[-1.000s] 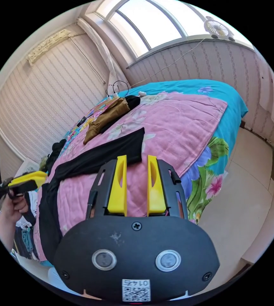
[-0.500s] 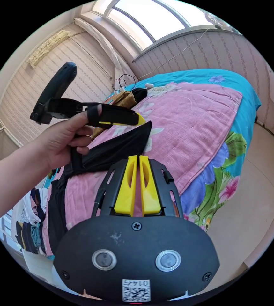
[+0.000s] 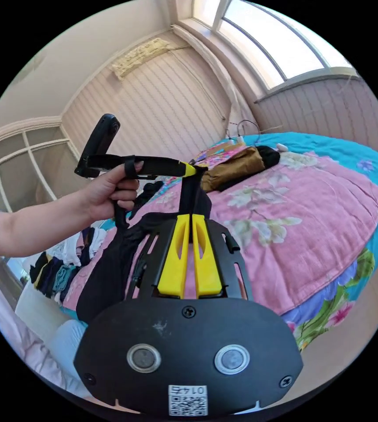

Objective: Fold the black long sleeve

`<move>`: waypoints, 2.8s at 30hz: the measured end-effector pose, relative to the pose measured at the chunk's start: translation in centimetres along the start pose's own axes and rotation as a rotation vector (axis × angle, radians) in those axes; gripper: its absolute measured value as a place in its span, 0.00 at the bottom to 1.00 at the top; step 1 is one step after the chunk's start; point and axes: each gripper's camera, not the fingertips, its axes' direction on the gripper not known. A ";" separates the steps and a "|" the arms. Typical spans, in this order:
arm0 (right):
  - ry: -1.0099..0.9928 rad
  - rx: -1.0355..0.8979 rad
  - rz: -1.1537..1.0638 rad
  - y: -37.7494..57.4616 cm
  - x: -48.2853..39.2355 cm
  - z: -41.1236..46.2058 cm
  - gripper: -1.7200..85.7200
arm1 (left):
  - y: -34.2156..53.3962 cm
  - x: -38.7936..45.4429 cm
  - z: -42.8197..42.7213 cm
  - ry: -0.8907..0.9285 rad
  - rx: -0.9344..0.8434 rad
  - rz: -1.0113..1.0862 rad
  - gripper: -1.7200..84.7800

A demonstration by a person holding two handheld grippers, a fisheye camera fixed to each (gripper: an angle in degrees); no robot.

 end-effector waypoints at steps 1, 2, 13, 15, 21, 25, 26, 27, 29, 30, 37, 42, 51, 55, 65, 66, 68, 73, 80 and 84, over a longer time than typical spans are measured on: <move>-0.061 -0.001 -0.039 -0.5 -1.7 0.0 0.02 | 2.1 -0.8 -3.8 -0.007 0.047 -0.020 0.01; -0.097 -0.002 -0.051 -0.7 -2.6 0.1 0.02 | 3.2 -1.2 -5.7 -0.011 0.071 -0.031 0.01; -0.704 -0.280 -0.415 -2.2 -25.7 6.3 0.02 | 35.4 -5.4 -33.8 -0.209 0.407 -0.498 0.01; -0.745 -0.352 -0.484 -1.6 -29.1 7.3 0.02 | 39.4 -5.3 -35.8 -0.220 0.449 -0.569 0.01; -0.776 -0.563 -0.712 1.3 -38.4 10.2 0.03 | 49.1 -5.8 -38.6 -0.237 0.466 -0.733 0.01; -0.765 -0.709 -0.815 3.6 -42.6 12.7 0.03 | 53.0 -7.6 -38.4 -0.215 0.415 -0.838 0.01; -0.755 -0.734 -0.829 4.0 -43.0 13.1 0.03 | 53.3 -7.9 -38.3 -0.219 0.399 -0.843 0.01; -0.737 -0.789 -0.854 4.7 -43.7 14.0 0.04 | 54.0 -8.5 -38.2 -0.224 0.357 -0.871 0.02; -0.708 -0.891 -0.877 5.7 -44.3 15.2 0.06 | 55.2 -9.8 -38.2 -0.191 0.305 -0.947 0.05; -0.680 -0.939 -0.879 6.0 -44.4 15.8 0.07 | 55.9 -10.8 -38.7 -0.162 0.279 -0.996 0.07; -0.349 -0.782 -0.824 -2.8 -39.5 19.0 0.09 | 51.2 -20.3 -46.5 -0.226 0.275 -0.837 0.07; -0.123 -0.671 -0.601 -11.1 -35.5 25.5 0.11 | 38.3 -31.2 -45.1 -0.060 0.328 -0.640 0.08; -0.135 -0.805 -0.394 -15.3 -32.8 34.3 0.06 | 26.5 -47.0 -34.5 0.053 0.166 -0.841 0.03; -0.243 -0.744 -0.343 -17.8 -30.6 33.3 0.04 | 23.8 -49.3 -35.7 0.064 0.252 -0.784 0.01; -0.249 -0.788 -0.260 -19.8 -27.8 34.7 0.05 | 20.7 -51.3 -34.5 -0.009 0.125 -0.776 0.01; -0.251 -0.788 -0.264 -20.4 -27.8 34.5 0.06 | 21.0 -51.2 -36.0 -0.013 0.174 -0.785 0.01; -0.237 -0.780 -0.284 -21.5 -27.8 33.9 0.07 | 21.7 -50.7 -39.4 -0.031 0.271 -0.753 0.01; -0.198 -0.631 -0.362 -26.1 -29.0 33.9 0.09 | 27.7 -50.0 -48.9 -0.171 0.274 -0.749 0.04; -0.121 -0.665 -0.471 -28.7 -33.7 42.2 0.14 | 37.1 -51.1 -53.8 -0.259 0.233 -0.937 0.09; -0.111 -0.859 -0.377 -28.1 -33.1 47.2 0.09 | 39.2 -52.3 -54.0 -0.186 0.298 -1.006 0.12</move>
